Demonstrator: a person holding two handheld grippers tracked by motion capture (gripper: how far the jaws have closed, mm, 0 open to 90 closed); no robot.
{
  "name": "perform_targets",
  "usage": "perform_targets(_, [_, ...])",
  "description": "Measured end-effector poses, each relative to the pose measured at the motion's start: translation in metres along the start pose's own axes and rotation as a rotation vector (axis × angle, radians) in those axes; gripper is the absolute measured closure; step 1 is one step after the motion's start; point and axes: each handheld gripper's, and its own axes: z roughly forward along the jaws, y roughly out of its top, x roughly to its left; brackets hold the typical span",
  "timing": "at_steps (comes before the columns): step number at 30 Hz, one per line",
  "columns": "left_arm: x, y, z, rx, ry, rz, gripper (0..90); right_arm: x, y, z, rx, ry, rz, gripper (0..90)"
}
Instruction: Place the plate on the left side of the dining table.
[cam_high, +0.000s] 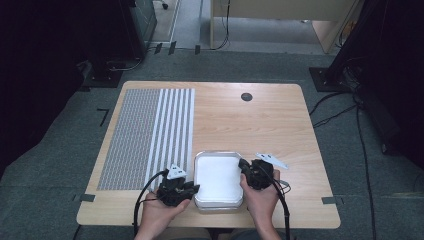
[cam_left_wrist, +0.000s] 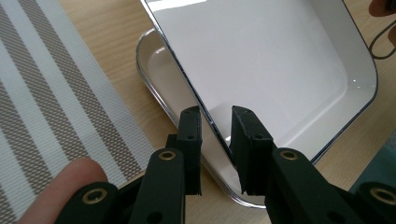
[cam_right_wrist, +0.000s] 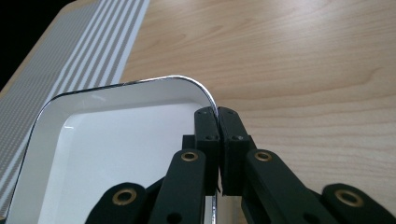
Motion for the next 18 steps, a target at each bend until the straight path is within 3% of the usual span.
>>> perform_targets(4, [0.003,0.004,-0.011,-0.021,-0.002,0.000,74.2,0.005,0.005,-0.001,0.004,0.015,0.008,89.2])
perform_targets(8, [0.005,0.006,-0.019,-0.030,0.006,0.008,74.2,0.015,0.013,-0.004,-0.010,0.023,-0.014,89.1])
perform_targets(18, [0.022,0.010,-0.033,-0.052,0.013,-0.023,74.4,0.036,0.025,0.006,0.000,0.037,-0.035,89.2])
